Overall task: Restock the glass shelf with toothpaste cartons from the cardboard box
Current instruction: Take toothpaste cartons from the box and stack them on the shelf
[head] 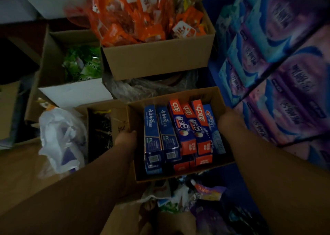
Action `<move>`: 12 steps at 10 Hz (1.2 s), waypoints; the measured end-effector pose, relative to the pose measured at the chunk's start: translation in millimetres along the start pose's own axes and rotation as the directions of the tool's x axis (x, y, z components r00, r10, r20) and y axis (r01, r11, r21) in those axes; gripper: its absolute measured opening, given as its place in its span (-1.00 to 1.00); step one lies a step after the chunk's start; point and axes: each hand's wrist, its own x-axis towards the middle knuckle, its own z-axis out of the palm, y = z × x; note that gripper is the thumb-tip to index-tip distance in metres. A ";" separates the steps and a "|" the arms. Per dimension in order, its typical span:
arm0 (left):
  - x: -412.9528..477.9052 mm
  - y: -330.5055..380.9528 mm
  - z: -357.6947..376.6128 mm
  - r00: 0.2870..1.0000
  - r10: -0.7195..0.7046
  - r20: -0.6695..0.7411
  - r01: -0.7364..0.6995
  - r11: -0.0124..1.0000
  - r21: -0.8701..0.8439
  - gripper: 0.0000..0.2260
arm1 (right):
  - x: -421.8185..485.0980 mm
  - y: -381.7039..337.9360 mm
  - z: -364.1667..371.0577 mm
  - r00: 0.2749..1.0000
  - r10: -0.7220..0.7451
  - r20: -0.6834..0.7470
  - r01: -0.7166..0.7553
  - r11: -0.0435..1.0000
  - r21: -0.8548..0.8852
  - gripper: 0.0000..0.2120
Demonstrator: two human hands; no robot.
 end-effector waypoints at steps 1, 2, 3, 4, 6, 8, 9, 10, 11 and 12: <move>-37.9 17.2 -8.3 0.999 0.011 -0.037 -0.010 0.999 0.033 -0.68 | -26.6 -10.5 -8.1 0.981 -0.193 0.016 0.193 0.981 -0.034 -0.70; -71.9 23.8 -15.1 1.000 -0.001 -0.019 -0.001 0.997 -0.078 -0.64 | -49.5 -17.0 -10.2 0.962 -0.274 -0.018 0.274 0.962 0.020 -0.84; -101.0 24.8 -21.2 0.996 0.008 0.084 0.008 0.982 -0.191 -0.65 | -80.9 -24.9 -9.3 0.930 -0.366 0.038 0.365 0.931 0.018 -0.80; -128.0 26.6 -28.1 0.989 0.039 0.142 -0.001 0.966 -0.260 -0.65 | -114.3 -26.8 -8.8 0.887 -0.451 0.100 0.449 0.892 0.041 -0.71; -146.0 25.6 -39.3 0.971 -0.016 0.239 0.083 0.957 -0.277 -0.68 | -145.8 -19.3 -0.9 0.848 -0.510 0.148 0.512 0.859 0.023 -0.55; -130.7 25.8 -28.8 0.932 -0.110 0.346 0.206 0.945 -0.253 -0.72 | -148.2 -27.1 43.1 0.712 -0.594 0.374 0.700 0.637 -0.321 -0.30; -119.9 32.8 -22.7 0.917 -0.154 0.367 0.266 0.923 -0.277 -0.73 | -151.1 -28.2 59.0 0.717 -0.566 0.407 0.695 0.533 -0.483 -0.21; -117.5 42.9 -26.0 0.908 -0.172 0.383 0.274 0.934 -0.231 -0.71 | -154.4 -31.9 66.8 0.766 -0.539 0.349 0.641 0.596 -0.484 -0.20; -113.1 50.6 -33.5 0.894 -0.194 0.405 0.283 0.943 -0.173 -0.68 | -153.0 -38.6 61.6 0.766 -0.550 0.333 0.643 0.643 -0.417 -0.28; -105.6 57.2 -41.3 0.886 -0.206 0.416 0.285 0.949 -0.137 -0.61 | -149.8 -47.6 53.2 0.777 -0.544 0.317 0.630 0.674 -0.387 -0.28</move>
